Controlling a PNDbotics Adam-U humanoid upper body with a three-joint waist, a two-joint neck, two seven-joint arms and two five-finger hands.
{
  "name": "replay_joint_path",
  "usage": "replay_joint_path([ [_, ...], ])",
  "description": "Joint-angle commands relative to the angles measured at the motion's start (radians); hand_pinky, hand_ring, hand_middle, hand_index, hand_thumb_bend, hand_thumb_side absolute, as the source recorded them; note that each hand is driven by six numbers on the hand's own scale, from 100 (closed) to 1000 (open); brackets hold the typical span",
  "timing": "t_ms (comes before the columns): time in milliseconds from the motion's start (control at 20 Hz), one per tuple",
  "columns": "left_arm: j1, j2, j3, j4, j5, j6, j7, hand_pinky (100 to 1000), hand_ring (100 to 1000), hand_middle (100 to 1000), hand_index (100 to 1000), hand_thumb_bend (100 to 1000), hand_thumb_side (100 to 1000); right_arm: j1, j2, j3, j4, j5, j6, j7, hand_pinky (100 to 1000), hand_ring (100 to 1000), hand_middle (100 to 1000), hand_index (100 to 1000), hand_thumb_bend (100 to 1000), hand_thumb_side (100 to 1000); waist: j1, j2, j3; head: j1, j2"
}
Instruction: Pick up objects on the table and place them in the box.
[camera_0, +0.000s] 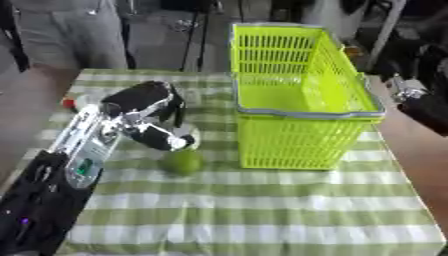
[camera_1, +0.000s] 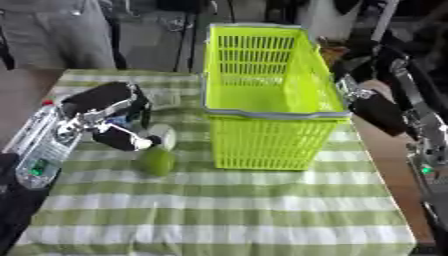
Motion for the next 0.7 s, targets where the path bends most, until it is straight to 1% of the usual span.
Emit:
replay_joint_path([
  [50, -0.024, 0.022, -0.018, 0.034, -0.013, -0.016, -0.029, 659, 618, 482, 707, 837, 522, -0.012, -0.016, -0.009, -0.008, -0.002, -0.001, -0.001, 616, 574, 696, 857, 271, 580, 0.000, -0.011, -0.003, -0.004, -0.012],
  [200, -0.031, 0.017, -0.037, 0.081, -0.068, -0.052, -0.022, 665, 627, 494, 725, 851, 528, -0.013, -0.016, -0.008, -0.008, -0.001, -0.002, 0.001, 616, 574, 696, 858, 271, 580, -0.001, -0.011, -0.005, -0.006, -0.014],
  [250, -0.030, 0.019, -0.043, 0.091, -0.086, -0.064, -0.021, 705, 677, 570, 777, 928, 551, -0.013, -0.016, -0.009, -0.008, -0.001, -0.001, 0.001, 616, 574, 696, 857, 272, 580, -0.001, -0.010, -0.006, -0.004, -0.014],
  [350, -0.027, 0.023, -0.050, 0.107, -0.133, -0.093, -0.026, 723, 694, 589, 781, 957, 549, -0.013, -0.017, -0.009, -0.008, -0.001, -0.001, 0.000, 616, 574, 696, 857, 272, 580, 0.000, -0.010, -0.007, -0.002, -0.013],
  [500, -0.023, 0.023, -0.048, 0.122, -0.176, -0.122, -0.027, 726, 698, 594, 781, 960, 548, -0.013, -0.016, -0.009, -0.008, -0.001, -0.002, 0.001, 616, 574, 696, 857, 272, 580, 0.000, -0.010, -0.007, -0.002, -0.013],
  [600, -0.021, 0.025, -0.046, 0.133, -0.191, -0.132, -0.029, 738, 708, 605, 781, 971, 541, -0.014, -0.015, -0.008, -0.008, -0.001, -0.002, 0.001, 616, 574, 696, 857, 272, 580, 0.000, -0.010, -0.007, -0.003, -0.013],
  [700, -0.016, 0.025, -0.041, 0.152, -0.208, -0.135, -0.024, 746, 711, 593, 768, 977, 527, -0.014, -0.015, -0.009, -0.008, -0.001, -0.002, 0.001, 616, 574, 695, 857, 274, 580, -0.001, -0.010, -0.006, -0.002, -0.012],
])
